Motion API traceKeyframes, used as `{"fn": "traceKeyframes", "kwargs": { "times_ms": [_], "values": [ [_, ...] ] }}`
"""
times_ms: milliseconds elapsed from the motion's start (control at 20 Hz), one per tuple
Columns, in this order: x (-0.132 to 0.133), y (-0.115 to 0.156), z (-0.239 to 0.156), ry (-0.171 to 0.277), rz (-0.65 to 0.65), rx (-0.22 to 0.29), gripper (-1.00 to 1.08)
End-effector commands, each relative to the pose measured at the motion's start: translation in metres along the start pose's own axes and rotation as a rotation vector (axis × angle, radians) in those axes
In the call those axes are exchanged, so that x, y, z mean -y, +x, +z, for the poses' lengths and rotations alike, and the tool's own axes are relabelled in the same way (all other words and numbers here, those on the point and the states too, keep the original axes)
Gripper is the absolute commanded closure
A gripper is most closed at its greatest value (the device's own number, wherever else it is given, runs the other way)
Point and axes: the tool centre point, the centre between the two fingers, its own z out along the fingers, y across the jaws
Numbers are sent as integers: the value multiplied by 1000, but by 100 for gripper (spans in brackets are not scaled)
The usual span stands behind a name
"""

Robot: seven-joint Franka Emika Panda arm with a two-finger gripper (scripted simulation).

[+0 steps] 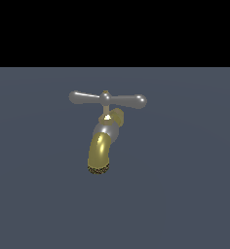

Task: Turn on the faucet by rotating a designated handle.

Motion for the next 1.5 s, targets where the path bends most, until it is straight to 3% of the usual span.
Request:
{"fn": "traceKeyframes", "kwargs": {
  "times_ms": [0, 400, 850, 1450],
  "values": [
    [1, 5, 2, 12, 21, 3, 108],
    [8, 36, 14, 76, 144, 24, 108],
    [20, 86, 42, 150, 370, 76, 108],
    [36, 149, 93, 184, 708, 154, 108]
  ]
}}
